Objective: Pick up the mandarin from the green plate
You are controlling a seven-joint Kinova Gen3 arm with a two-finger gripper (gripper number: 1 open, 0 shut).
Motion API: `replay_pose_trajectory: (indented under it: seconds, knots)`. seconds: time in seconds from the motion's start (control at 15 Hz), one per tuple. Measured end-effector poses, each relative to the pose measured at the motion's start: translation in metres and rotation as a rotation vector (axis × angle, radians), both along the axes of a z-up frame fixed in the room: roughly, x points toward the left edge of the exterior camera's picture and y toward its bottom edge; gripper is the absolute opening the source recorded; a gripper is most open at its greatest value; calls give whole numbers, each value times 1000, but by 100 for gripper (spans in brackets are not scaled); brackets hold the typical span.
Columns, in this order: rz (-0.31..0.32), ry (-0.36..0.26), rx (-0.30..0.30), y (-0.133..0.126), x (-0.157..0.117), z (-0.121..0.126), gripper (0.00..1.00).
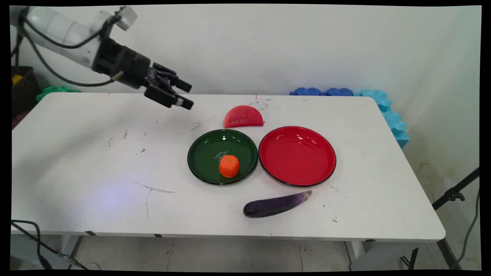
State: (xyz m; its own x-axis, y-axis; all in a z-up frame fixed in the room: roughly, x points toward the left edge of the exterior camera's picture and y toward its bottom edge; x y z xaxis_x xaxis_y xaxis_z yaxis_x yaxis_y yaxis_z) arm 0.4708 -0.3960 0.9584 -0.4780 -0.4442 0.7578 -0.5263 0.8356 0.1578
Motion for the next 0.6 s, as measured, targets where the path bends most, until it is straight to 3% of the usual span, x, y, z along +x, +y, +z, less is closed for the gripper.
replay_pose_trajectory:
  seconds: [0.6]
  knots:
    - [1, -153, 79, -31, -74, -33, 100]
